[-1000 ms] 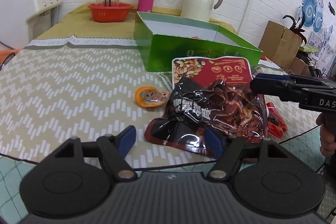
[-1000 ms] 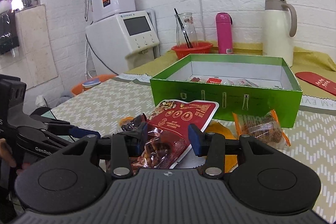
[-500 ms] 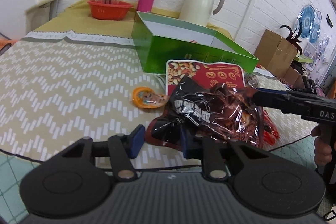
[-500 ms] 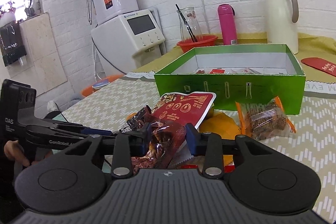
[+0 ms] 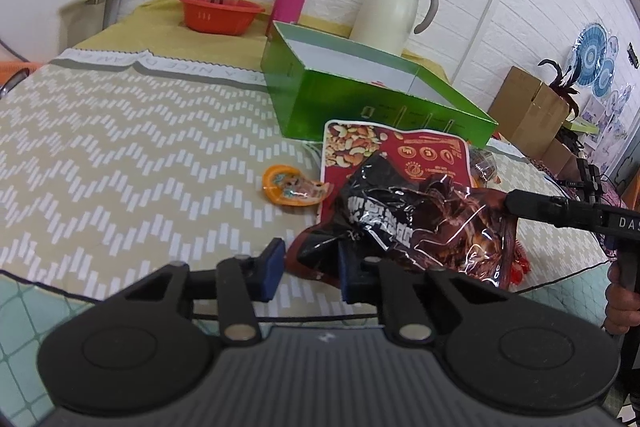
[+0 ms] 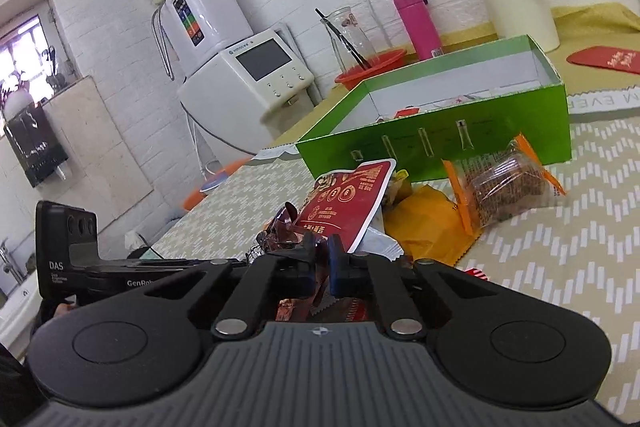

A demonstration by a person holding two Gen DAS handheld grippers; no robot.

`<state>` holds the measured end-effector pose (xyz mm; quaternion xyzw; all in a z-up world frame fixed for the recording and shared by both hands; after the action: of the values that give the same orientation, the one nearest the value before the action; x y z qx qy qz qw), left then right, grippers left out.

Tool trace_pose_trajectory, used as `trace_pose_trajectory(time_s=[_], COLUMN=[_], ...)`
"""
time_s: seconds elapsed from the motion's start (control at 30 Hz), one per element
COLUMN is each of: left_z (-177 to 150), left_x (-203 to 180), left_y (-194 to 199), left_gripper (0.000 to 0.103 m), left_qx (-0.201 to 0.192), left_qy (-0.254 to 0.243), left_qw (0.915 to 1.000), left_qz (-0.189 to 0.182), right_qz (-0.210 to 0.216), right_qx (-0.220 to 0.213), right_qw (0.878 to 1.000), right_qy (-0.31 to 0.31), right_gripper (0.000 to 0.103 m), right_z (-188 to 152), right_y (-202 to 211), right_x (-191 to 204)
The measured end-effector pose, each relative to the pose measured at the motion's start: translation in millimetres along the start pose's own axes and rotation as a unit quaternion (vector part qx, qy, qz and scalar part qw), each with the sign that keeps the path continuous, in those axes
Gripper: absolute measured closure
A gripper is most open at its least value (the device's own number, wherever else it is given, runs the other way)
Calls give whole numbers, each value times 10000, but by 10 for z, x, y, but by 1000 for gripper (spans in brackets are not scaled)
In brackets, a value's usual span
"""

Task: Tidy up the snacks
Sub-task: 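Lift the jerky bag into the green box and open the left gripper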

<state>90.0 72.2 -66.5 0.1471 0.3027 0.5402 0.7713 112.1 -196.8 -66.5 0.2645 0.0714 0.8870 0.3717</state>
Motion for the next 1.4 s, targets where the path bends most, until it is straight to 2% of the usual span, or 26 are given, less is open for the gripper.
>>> trace_pose_trajectory(time_s=[0.13,0.33,0.5,0.83,1.13,1.4], left_z=[30,168,289,573,528,573], left_x=[-14,-53,-95,-195,-202,-188], left_y=[53,205,237,202,57,35], left_gripper=[91,91,91,93,93,93], left_qx=[-78,-395,-533,-814,-609,-651], left_qy=[45,53,-100,-233,-183,-97], left_qw=[9999,9991,9985,9962,9977,9974], left_qz=[-77,-126,-55,-189,-246,-289], right_qz=[-51,17,21,-79,-83,-86], right_qx=[-166,-331,-358,-614,-674,-688], right_qw=[9993,9978,9982,9980,9977,9976], right_qy=[329,573,488,77,-47,14], right_gripper=[92,93,93,93,93,93], right_z=[75,273,352,507,491,574], right_y=[86,115,70,99,118,94], right_x=[132,209,153,-45,-104,-119])
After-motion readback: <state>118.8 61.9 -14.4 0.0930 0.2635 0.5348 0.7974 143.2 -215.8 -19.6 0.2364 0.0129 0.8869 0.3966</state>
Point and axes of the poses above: each gripper's, at about its wrist camera, not at the fingertips, and y roughly against the way its jaws point, x to its left, z to its top, the point moved 4 cm from there along -y, roughly the way its jaws point, and after that the axes turned 1 degree about z, right-handed, at the moved point
